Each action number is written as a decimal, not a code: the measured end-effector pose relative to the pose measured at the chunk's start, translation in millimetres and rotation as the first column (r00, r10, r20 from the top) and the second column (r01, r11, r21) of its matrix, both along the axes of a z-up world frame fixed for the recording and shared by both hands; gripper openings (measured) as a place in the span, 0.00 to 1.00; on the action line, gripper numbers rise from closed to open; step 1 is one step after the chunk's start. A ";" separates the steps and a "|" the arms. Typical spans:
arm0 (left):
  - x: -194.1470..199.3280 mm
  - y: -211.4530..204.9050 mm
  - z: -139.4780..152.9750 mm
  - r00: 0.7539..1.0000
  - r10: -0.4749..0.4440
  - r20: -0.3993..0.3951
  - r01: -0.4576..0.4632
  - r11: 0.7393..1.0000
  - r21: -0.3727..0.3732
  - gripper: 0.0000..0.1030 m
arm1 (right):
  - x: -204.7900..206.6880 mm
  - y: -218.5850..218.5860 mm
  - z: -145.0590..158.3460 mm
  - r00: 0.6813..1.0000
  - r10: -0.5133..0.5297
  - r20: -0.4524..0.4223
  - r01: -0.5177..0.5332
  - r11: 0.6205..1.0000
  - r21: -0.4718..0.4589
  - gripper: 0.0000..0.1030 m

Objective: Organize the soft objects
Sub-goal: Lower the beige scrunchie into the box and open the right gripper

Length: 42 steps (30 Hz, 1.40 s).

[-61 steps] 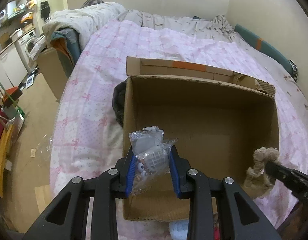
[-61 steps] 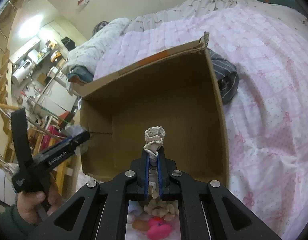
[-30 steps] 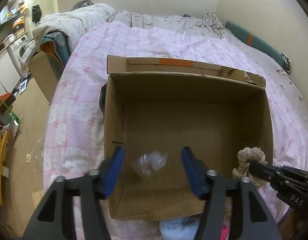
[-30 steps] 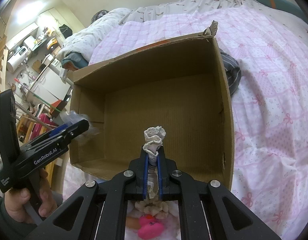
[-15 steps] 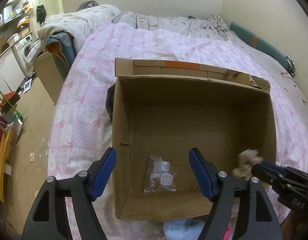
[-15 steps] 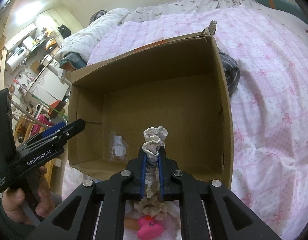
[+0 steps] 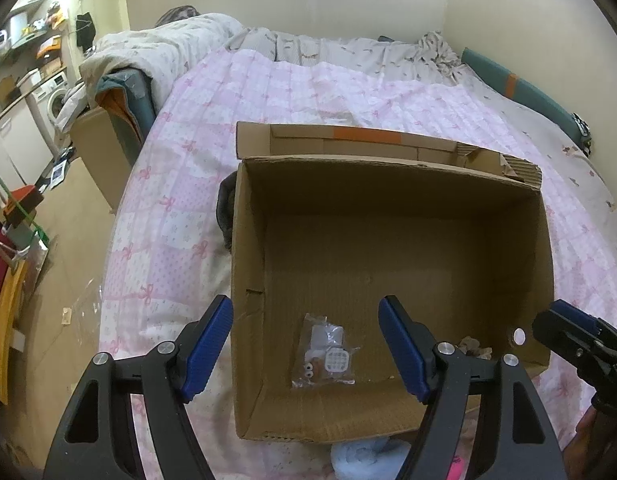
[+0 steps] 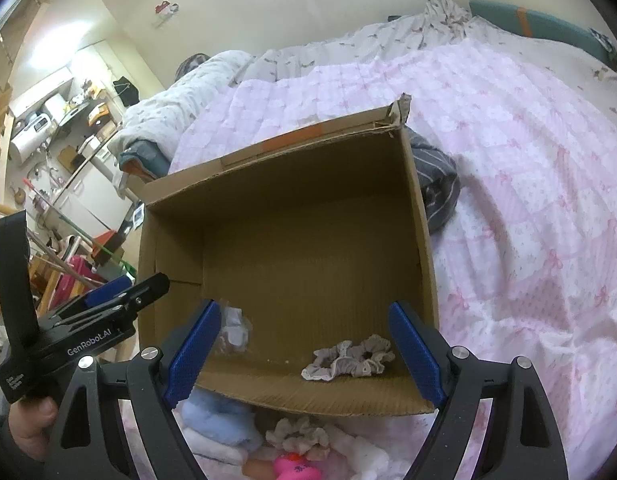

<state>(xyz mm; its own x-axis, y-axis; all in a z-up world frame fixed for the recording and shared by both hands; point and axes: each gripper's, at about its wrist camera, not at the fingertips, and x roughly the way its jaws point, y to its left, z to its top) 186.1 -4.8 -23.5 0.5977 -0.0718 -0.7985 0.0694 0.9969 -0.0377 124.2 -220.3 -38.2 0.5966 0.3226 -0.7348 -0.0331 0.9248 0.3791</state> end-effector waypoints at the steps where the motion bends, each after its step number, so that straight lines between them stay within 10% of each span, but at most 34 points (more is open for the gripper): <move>1: 0.0 0.7 -0.3 1.000 0.003 -0.002 -0.003 1.000 0.000 0.71 | 0.0 -0.2 0.2 1.000 0.000 0.002 0.000 1.000 -0.002 0.88; 42: -85.7 43.2 20.5 0.996 0.077 -0.049 -0.080 0.995 -0.059 0.71 | -65.7 -1.0 22.3 1.000 -0.022 0.008 0.022 0.999 -0.042 0.88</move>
